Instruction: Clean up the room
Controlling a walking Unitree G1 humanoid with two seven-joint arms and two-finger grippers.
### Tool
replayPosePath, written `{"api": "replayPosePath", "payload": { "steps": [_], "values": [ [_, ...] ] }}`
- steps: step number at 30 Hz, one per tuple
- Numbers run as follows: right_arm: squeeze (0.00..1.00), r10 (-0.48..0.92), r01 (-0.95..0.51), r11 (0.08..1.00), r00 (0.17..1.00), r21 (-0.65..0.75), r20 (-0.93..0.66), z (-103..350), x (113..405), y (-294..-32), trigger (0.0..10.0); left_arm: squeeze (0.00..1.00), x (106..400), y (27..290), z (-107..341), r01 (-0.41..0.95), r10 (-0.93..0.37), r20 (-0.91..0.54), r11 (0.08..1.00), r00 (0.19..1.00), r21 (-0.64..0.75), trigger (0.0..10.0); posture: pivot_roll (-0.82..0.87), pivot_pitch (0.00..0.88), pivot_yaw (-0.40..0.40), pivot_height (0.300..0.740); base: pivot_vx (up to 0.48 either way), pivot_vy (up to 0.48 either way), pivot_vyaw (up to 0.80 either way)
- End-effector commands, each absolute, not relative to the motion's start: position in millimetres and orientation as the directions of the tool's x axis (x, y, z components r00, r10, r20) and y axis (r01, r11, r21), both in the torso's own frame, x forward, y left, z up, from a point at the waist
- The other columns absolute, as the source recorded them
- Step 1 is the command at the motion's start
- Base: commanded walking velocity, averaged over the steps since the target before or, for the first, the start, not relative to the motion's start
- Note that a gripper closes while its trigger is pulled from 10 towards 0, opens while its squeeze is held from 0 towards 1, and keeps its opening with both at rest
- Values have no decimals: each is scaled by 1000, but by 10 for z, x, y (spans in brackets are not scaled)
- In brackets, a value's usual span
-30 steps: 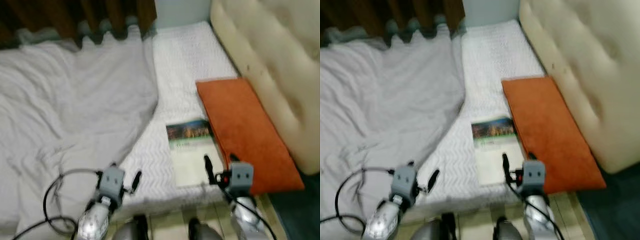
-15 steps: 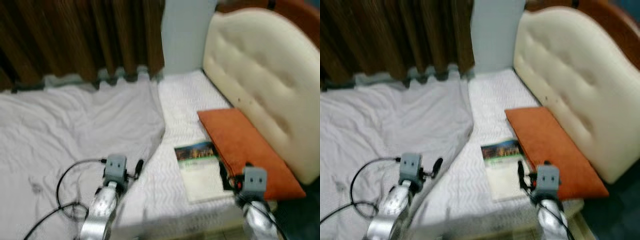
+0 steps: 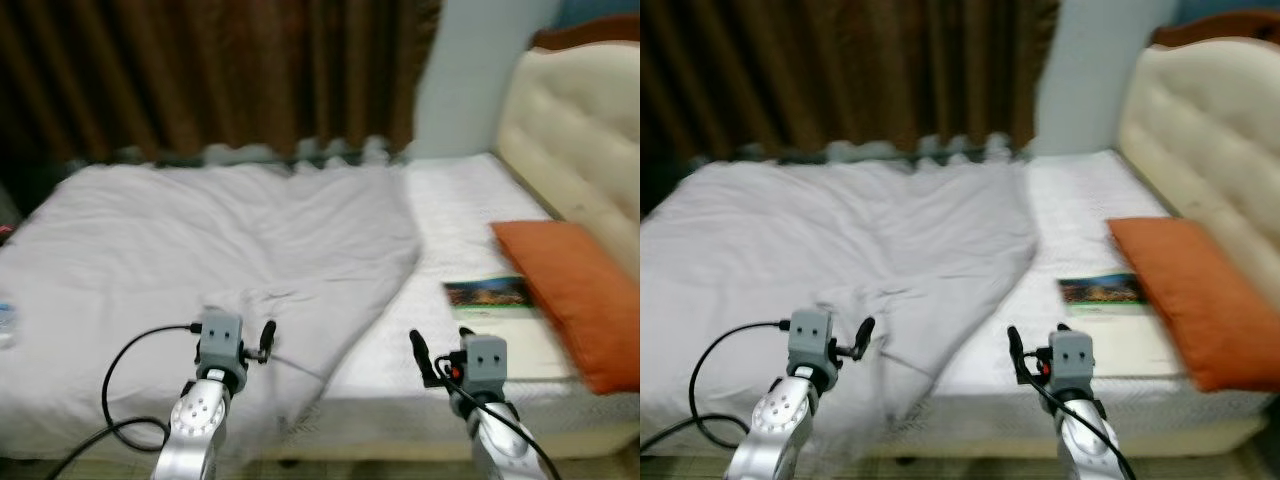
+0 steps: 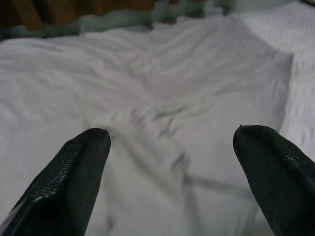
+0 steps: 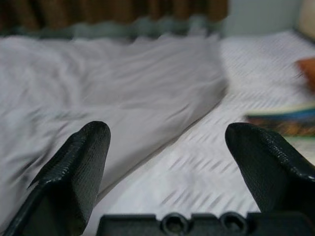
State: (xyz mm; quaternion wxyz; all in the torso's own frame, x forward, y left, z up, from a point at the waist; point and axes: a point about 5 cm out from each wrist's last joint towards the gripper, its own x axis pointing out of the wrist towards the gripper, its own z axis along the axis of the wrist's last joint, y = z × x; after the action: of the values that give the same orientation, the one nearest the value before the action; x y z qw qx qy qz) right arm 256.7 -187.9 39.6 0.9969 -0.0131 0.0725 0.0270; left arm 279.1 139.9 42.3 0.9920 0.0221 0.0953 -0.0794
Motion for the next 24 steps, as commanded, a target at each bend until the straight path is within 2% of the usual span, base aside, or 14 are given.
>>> {"api": "replayPosePath", "payload": {
  "steps": [1,6,11,19,24],
  "values": [
    [0,78,-83,996,985,-30,-155,391,2585,-1821,10000,0,2814,1414,414,167,-154,-201,984,967,54,10000,-84,20,50,740,0,439,0],
    [0,87,-95,994,986,-50,-145,427,2587,-1801,10000,0,2871,1435,524,172,-164,-147,984,975,42,10000,-86,25,49,740,0,0,0],
    [0,89,-97,994,985,-52,-147,415,2577,-1793,10000,0,2852,1434,511,168,-168,-147,986,975,-11,10000,-85,31,51,740,425,0,0],
    [0,93,-108,991,979,-78,-179,367,2519,-1827,10000,0,2824,1494,398,139,-145,-189,989,971,-41,10000,-93,40,26,740,361,315,0],
    [0,93,-116,989,970,-93,-222,292,2426,-1883,10000,0,2800,1453,413,194,-192,-175,981,966,-6,10000,-94,38,19,740,352,326,0]
  ]
}}
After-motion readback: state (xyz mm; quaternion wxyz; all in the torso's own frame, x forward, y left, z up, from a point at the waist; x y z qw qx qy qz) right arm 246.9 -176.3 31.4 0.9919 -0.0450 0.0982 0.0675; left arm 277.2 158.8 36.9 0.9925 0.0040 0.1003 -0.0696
